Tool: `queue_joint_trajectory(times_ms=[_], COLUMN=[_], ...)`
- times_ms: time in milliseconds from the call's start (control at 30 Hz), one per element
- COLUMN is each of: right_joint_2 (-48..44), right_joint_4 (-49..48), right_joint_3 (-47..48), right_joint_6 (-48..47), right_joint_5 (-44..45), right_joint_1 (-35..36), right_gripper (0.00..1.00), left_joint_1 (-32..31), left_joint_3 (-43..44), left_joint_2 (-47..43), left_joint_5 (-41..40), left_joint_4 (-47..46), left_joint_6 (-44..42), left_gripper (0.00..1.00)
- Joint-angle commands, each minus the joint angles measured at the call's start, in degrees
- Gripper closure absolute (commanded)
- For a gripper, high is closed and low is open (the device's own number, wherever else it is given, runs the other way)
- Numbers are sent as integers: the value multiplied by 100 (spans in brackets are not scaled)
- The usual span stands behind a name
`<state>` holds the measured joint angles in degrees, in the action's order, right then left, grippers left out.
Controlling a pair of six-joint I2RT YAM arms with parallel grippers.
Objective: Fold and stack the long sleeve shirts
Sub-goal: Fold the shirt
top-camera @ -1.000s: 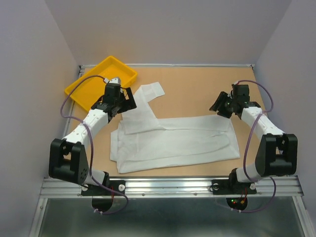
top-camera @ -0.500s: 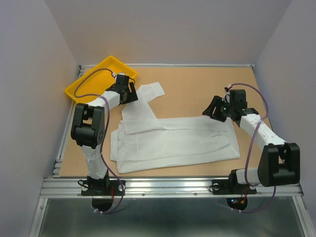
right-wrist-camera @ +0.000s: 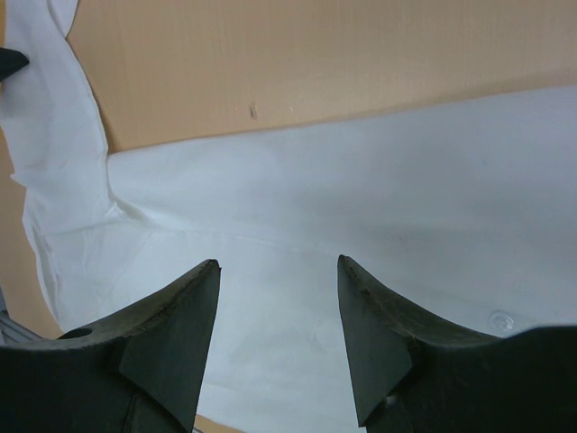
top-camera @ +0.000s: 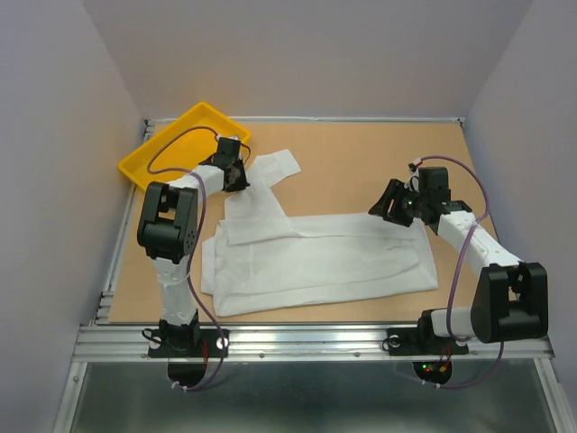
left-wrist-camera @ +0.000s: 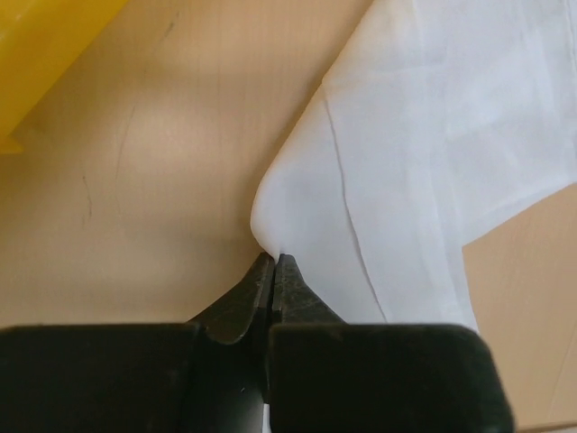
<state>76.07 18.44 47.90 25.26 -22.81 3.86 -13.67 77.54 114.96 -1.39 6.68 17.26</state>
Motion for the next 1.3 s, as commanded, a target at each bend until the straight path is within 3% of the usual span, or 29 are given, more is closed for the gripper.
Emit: queue_joint_trajectory(times_ms=[0,233,367,567,733,767,833,900,1000,1133,1267], right_joint_2=[-198,-277,-260,3,294,364,417,452,452,618,873], right_joint_4=[-218,-218,-218,-226,-244,-244,-253,-253,-253,-314,-402], right_joint_3=[88,167,167,369,703,747,800,844,835,782,712], right_joint_6=[-100,-144,-196,-267,-293,-302,-311,-311,-171,67,234], right_joint_5=[4,241,321,277,110,101,153,285,776,1085,1164], right_joint_1=[54,54,54,45,89,106,133,142,150,150,142], right_gripper=[39,40,39,39,39,39,39,39,40,41,43], left_joint_1=[-328,-1260,-1717,-2482,-3053,-3062,-3063,-3045,-2809,-1670,-780], left_joint_3=[-264,-1398,-2275,-2858,-2998,-3008,-3043,-2973,-2867,-2998,-3227], left_joint_2=[-833,-2547,-3259,-3884,-4051,-4121,-4218,-4419,-4639,-5105,-5002], left_joint_5=[183,-222,400,1201,1721,1695,1476,722,-183,-581,-380], left_joint_4=[-44,123,158,510,660,625,589,615,624,397,10], left_joint_6=[-406,-487,-398,-574,-601,-566,-347,-109,453,1156,1420], left_gripper=[94,90,84,61,24,18,17,10,9,12,19])
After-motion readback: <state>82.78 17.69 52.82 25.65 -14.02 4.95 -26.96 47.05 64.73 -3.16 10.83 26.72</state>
